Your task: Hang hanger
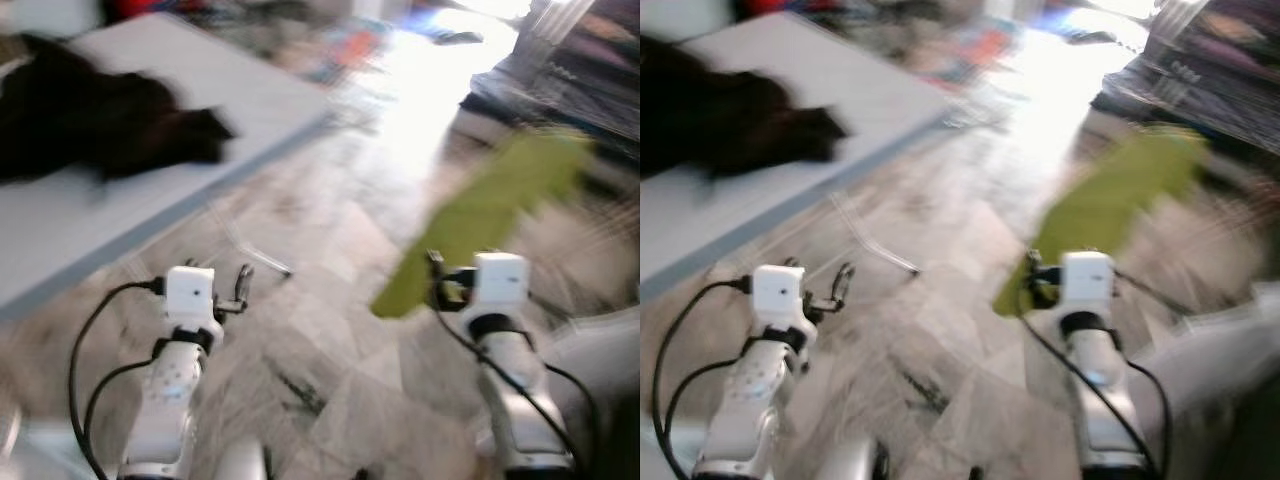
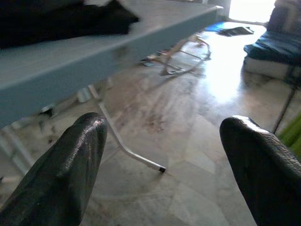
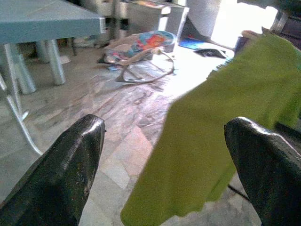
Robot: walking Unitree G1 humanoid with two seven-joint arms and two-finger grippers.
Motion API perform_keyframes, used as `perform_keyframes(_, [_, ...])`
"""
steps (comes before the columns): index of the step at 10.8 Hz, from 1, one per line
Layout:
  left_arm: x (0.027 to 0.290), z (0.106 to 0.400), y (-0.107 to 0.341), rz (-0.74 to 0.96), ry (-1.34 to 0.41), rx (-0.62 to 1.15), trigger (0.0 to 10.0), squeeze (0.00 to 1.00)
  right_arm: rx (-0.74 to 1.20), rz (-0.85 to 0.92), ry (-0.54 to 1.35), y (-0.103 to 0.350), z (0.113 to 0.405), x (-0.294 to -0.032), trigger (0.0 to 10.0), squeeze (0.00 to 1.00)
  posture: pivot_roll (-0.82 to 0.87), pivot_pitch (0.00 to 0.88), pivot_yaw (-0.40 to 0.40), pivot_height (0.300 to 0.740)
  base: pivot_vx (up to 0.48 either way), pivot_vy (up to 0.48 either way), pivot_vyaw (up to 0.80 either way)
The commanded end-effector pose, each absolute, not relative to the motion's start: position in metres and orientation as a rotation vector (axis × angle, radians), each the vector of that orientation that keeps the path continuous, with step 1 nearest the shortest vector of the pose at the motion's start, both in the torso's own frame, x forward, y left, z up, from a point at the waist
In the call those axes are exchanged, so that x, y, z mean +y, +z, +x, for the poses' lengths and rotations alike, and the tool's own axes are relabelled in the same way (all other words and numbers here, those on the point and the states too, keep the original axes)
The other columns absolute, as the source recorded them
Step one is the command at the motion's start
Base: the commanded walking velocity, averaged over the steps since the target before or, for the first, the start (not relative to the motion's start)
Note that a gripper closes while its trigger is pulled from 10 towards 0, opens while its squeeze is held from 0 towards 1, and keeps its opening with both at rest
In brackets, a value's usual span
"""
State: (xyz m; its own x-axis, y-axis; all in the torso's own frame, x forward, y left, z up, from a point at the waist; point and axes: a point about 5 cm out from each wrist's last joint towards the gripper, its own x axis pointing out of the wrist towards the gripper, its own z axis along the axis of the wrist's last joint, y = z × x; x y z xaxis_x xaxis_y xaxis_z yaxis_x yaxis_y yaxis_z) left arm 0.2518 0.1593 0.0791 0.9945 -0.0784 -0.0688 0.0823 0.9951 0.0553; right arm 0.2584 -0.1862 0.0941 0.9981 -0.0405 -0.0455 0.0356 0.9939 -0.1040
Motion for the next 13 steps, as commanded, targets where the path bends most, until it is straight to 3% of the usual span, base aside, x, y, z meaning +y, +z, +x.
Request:
perform_keyframes(1, [0.167, 0.251, 0.081, 0.067, -0.058, 0.070, 10.0, 0.00, 0.046, -0.086, -0.022, 0.095, 0.260, -0.181, 10.0, 0.00, -0.06, 0.070, -0.048, 0.740, 0.000, 0.000, 0.80])
perform_keyframes(13, [0.161, 0.255, 0.081, 0.081, -0.082, 0.083, 10.0, 0.00, 0.035, -0.080, 0.043, 0.095, 0.267, -0.171, 10.0, 0.00, -0.04, 0.073, -0.056, 0.740, 0.000, 0.000, 0.80])
